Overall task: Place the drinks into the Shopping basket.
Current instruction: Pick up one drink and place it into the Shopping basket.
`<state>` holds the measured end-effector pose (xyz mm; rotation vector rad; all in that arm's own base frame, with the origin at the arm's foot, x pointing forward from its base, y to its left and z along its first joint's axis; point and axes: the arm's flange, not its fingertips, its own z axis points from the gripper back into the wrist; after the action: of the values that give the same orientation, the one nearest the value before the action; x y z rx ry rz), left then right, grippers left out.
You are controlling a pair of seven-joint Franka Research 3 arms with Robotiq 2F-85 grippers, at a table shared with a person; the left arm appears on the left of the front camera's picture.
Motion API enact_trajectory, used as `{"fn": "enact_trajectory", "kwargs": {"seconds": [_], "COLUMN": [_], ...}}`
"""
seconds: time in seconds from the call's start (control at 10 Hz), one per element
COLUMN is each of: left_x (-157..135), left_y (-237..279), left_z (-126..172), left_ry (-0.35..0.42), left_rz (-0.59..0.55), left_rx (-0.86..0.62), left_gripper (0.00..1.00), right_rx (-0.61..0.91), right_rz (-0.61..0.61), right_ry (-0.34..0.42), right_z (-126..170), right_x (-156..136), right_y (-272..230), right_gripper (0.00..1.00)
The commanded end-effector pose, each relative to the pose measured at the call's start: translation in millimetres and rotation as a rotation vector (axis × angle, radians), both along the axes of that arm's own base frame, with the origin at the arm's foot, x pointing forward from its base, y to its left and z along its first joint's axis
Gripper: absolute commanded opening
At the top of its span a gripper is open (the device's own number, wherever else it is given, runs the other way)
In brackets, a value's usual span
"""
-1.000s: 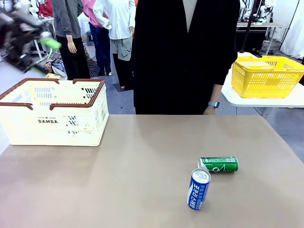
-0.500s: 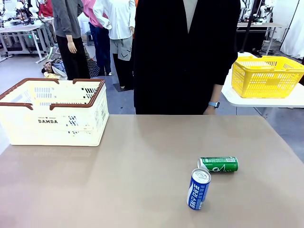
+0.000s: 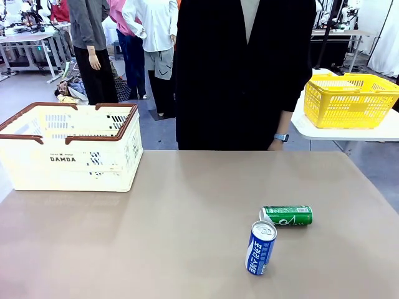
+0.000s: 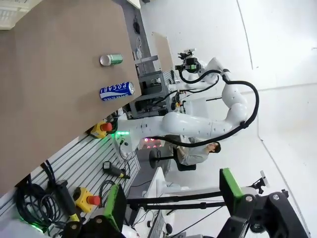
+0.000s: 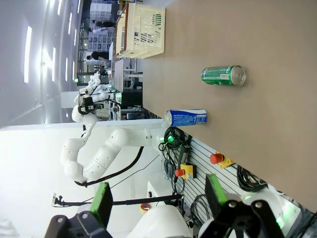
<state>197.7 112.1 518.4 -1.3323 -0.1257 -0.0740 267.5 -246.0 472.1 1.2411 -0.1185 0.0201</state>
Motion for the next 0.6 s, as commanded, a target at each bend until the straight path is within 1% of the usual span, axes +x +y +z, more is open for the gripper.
{"fn": "enact_trajectory", "kwargs": {"seconds": [0.0,0.5], "left_x": [-3.4,-3.4], "left_y": [0.1,0.1], "left_z": [0.5,0.5], "left_ry": [-0.006,-0.006], "left_rz": [0.0,0.0], "left_rx": [-0.017,-0.017], "left_gripper": [1.0,1.0], "right_rx": [-0.002,-0.002], "right_rz": [0.004,0.004], "right_ry": [0.013,0.013], "right_z": [4.4,4.4], "right_x": [-2.1,-2.1], "right_y": [0.4,0.4], "right_gripper": [1.0,1.0]}}
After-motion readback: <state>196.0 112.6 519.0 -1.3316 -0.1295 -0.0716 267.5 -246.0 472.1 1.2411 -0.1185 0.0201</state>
